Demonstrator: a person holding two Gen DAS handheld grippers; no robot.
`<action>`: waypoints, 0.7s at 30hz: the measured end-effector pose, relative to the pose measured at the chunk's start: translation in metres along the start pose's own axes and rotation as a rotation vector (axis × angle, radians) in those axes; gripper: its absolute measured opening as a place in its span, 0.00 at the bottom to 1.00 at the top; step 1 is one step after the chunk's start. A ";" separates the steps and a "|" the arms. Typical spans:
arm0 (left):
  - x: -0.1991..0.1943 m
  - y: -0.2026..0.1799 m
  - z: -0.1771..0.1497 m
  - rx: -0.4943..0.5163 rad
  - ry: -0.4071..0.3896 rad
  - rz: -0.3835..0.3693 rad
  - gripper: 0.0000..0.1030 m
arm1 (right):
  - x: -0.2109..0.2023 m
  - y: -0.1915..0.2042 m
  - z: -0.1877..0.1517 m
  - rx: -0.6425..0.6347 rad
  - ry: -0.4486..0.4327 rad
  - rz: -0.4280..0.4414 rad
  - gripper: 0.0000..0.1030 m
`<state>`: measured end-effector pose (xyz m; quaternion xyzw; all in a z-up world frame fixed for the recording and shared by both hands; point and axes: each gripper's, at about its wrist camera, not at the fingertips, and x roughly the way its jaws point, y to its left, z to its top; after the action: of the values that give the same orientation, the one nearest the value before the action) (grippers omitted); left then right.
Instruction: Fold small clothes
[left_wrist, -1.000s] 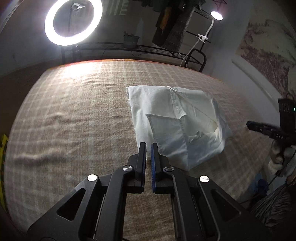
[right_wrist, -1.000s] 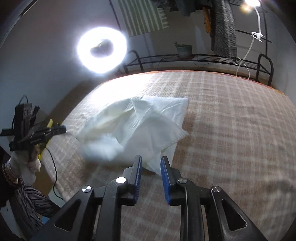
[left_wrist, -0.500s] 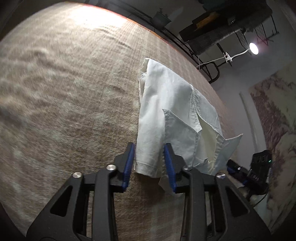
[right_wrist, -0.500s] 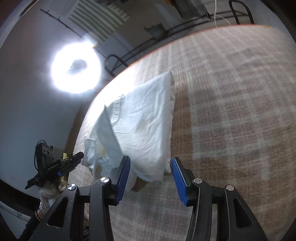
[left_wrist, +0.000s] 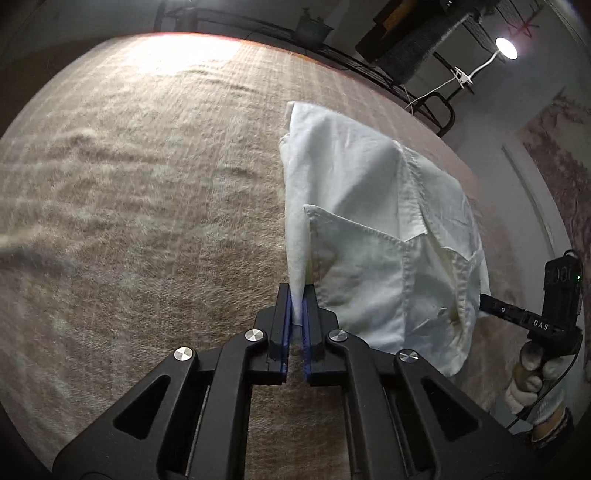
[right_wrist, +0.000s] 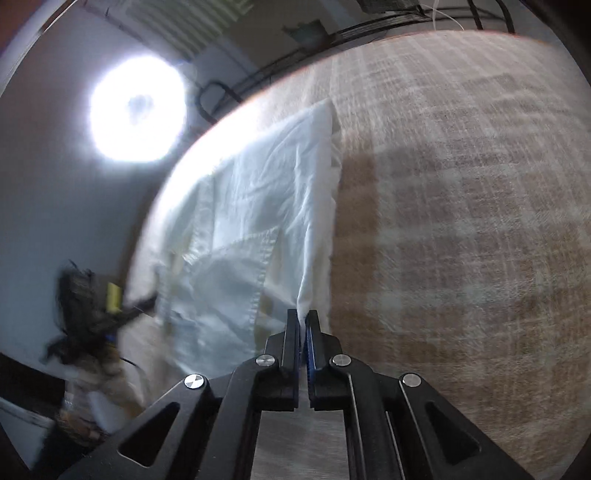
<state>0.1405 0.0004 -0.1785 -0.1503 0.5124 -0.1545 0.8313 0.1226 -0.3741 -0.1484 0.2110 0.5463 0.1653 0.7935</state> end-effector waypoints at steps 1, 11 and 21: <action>-0.006 -0.001 0.001 0.008 -0.014 0.015 0.02 | -0.001 0.003 0.001 -0.015 -0.001 -0.016 0.04; -0.046 -0.032 0.029 0.089 -0.172 0.050 0.02 | -0.054 0.063 0.009 -0.220 -0.178 -0.073 0.23; 0.003 -0.065 0.088 0.147 -0.136 0.020 0.02 | -0.023 0.087 0.059 -0.277 -0.178 -0.032 0.23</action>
<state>0.2139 -0.0518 -0.1168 -0.0937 0.4434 -0.1728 0.8745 0.1672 -0.3199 -0.0668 0.1047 0.4490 0.2071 0.8629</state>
